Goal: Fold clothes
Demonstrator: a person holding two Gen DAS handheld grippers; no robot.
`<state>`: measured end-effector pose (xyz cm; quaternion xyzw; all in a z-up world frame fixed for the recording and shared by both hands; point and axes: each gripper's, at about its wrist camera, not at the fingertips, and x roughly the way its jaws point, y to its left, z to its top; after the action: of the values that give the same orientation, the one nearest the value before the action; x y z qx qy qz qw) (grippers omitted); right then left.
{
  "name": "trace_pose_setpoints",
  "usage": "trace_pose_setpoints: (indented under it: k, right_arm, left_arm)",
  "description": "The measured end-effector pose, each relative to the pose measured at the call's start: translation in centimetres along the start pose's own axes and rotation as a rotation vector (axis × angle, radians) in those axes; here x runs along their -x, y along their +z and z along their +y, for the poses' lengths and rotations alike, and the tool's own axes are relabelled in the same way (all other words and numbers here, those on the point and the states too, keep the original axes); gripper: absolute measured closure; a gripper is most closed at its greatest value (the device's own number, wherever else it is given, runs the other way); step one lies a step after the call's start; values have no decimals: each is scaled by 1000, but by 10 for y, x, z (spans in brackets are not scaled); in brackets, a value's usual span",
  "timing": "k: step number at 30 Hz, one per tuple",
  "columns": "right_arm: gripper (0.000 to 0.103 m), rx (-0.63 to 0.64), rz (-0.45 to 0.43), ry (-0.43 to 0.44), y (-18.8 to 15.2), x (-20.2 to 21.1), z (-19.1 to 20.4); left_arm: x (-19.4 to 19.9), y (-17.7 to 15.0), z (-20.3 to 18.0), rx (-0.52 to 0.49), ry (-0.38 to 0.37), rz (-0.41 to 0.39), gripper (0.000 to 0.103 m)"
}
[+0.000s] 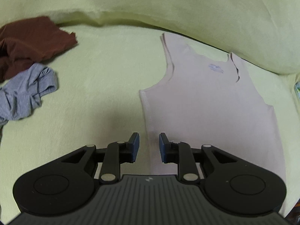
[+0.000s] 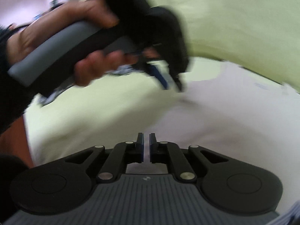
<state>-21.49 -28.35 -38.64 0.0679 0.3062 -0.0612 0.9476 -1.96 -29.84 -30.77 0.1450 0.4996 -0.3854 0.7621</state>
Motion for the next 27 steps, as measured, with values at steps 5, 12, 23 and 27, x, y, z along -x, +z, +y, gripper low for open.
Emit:
trace_pose_setpoints:
  k: [5,12,23,27]
  right_arm:
    - [88,47,14,40,-11,-13,22]
    - [86,-62,3,6,-6,31,-15]
    - [81,-91,45,-45,3,77,-122]
    - [81,15,62,49,24,50,-133]
  left_arm:
    - [0,-1,-10,-34,39,-9,76]
    - [-6,-1,-7,-58,84,-28,72]
    - [-6,-1,17,-74,-69,-70,63]
    - [-13,17,19,-255,-202,-118,63]
